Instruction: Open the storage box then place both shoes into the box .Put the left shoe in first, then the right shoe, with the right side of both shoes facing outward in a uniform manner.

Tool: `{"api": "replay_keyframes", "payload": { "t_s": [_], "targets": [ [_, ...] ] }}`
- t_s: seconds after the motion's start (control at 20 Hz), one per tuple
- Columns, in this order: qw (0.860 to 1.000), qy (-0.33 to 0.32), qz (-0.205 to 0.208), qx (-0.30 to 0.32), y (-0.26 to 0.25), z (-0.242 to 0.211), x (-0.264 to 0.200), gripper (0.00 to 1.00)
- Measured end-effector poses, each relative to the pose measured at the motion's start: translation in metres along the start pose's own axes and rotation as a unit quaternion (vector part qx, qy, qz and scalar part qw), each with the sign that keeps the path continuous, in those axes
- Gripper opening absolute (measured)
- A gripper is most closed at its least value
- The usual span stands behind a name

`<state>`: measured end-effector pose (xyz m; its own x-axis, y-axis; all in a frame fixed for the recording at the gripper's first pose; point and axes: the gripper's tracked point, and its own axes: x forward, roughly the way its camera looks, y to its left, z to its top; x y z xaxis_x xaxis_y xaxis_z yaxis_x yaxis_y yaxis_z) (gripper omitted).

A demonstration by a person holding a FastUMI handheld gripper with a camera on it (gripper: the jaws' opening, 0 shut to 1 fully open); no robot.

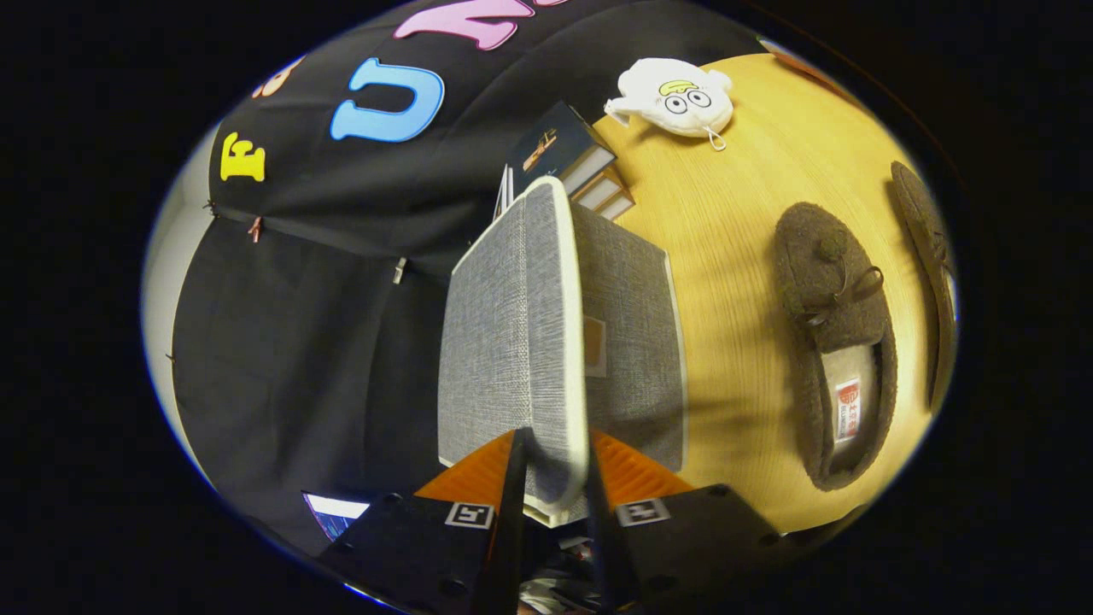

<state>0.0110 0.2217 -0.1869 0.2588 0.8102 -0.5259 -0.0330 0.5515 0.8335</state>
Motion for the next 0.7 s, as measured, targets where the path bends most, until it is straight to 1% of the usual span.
{"api": "replay_keyframes", "payload": {
  "t_s": [0.1,0.2,0.25,0.3,0.4,0.55,0.7],
  "targets": [
    [1.0,0.003,-0.005,0.001,0.0,0.0,-0.001,0.2],
    [1.0,0.011,-0.002,-0.004,0.002,-0.004,-0.006,0.11],
    [1.0,0.014,-0.002,-0.006,0.003,-0.007,-0.003,0.1],
    [1.0,0.023,-0.001,-0.009,0.004,-0.009,-0.003,0.08],
    [0.999,0.036,0.003,-0.004,0.011,-0.013,-0.005,0.07],
    [0.998,0.042,0.03,0.023,0.037,-0.01,-0.016,0.05],
    [0.998,0.044,0.042,0.009,0.063,-0.006,-0.022,0.05]
  ]
}}
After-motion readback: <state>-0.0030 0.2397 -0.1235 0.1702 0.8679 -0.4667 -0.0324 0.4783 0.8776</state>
